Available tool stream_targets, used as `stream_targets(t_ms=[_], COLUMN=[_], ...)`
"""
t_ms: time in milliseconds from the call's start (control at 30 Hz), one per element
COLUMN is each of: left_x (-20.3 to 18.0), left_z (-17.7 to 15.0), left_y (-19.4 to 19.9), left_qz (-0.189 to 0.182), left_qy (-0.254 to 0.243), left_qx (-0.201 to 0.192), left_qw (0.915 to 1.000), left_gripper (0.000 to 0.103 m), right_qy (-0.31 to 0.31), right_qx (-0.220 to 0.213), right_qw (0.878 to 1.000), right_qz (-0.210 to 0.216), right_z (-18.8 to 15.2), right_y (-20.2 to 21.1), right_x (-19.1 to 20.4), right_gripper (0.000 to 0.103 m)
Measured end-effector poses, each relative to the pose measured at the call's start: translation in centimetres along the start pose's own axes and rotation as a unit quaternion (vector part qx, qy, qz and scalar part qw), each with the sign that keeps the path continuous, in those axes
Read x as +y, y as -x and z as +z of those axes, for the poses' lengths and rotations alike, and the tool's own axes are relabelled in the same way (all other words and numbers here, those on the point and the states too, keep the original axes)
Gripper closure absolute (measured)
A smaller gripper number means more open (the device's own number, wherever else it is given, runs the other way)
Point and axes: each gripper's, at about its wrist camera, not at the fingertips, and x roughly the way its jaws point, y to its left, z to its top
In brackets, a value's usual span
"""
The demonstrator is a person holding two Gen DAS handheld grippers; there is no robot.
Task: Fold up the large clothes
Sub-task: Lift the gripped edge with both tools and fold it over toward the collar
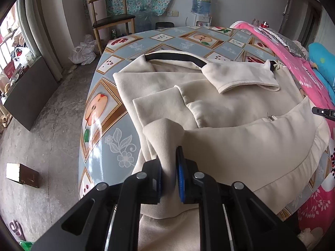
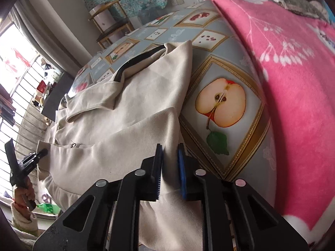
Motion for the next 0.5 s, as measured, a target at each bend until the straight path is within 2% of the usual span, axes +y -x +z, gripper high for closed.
stream_targets(t_ms=[133,267,367,500], left_x=[-0.4,-1.2,-1.4,-1.3], left_z=[-0.3,-0.8,-1.1,0.0], left_y=[0.7,3.0,5.0,7.9], left_qz=[0.015,0.029,0.036,0.045], left_qy=[-0.008,-0.014,-0.007,-0.008], left_qx=[-0.017,-0.055,-0.082,-0.124], left_qw=[0.9997,0.9979,0.9960,0.9913], left_gripper=[0.091,0.092,0.092,0.093], right_qy=[0.069,0.103,0.095,0.077], right_qx=[-0.048,-0.108,-0.149,-0.195], right_qw=[0.992,0.977,0.970,0.967], right_qz=[-0.093,-0.155,-0.166,-0.146], right_z=[-0.9,-2.4,-2.8,-1.1], right_y=[1.9,5.0,7.1,9.1], right_x=[3.7,6.2,7.0,7.1], right_gripper=[0.097,0.097,0.097,0.098])
